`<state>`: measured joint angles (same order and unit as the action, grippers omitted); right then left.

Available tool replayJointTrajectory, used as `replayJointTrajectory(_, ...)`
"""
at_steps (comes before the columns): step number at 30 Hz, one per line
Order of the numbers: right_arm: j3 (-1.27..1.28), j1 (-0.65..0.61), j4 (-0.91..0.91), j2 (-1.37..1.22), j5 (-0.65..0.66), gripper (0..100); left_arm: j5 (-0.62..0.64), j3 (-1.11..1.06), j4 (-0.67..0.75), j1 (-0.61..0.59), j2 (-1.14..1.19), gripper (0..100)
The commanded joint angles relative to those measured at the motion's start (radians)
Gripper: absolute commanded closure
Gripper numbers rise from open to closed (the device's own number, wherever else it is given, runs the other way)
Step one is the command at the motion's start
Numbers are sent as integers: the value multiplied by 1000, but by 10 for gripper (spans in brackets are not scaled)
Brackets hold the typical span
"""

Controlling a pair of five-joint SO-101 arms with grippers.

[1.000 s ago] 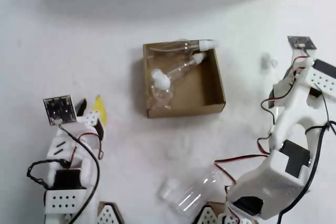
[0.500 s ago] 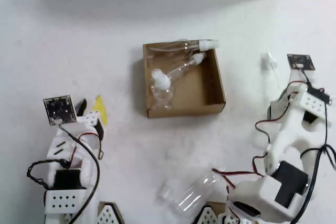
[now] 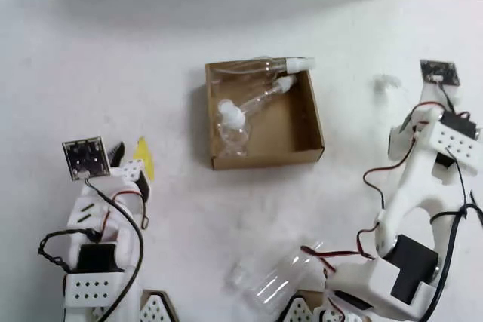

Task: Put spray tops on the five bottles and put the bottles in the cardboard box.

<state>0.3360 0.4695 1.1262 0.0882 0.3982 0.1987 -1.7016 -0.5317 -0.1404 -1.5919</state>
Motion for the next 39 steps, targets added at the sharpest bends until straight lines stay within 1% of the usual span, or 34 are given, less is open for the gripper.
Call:
replayJointTrajectory(1,-166,-38,84,39,-57,807,14,3,31,-12,12,857)
replayJointTrajectory(4,-196,-64,87,39,-120,807,14,3,29,-12,12,857)
replayJointTrajectory(7,-198,-76,91,19,-123,805,12,3,28,-12,12,857)
replayJointTrajectory(11,-224,-88,90,-93,-124,715,12,3,26,-12,12,857)
replayJointTrajectory(13,-275,-105,105,-148,-129,692,12,3,26,-12,12,857)
replayJointTrajectory(16,-397,-116,171,-214,-130,724,12,3,26,-12,12,857)
replayJointTrajectory(19,-555,-139,271,-265,-135,788,12,3,26,-12,12,857)
replayJointTrajectory(23,-741,-205,383,-314,-236,885,12,3,28,-12,12,857)
replayJointTrajectory(28,-861,-331,484,-321,-305,981,12,3,29,-12,12,857)
replayJointTrajectory(33,-876,-418,536,-325,-359,982,11,3,29,-12,12,857)
replayJointTrajectory(37,-809,-490,518,-325,-374,982,11,3,31,-12,12,858)
replayJointTrajectory(39,-772,-507,486,-321,-388,982,9,3,31,-12,12,858)
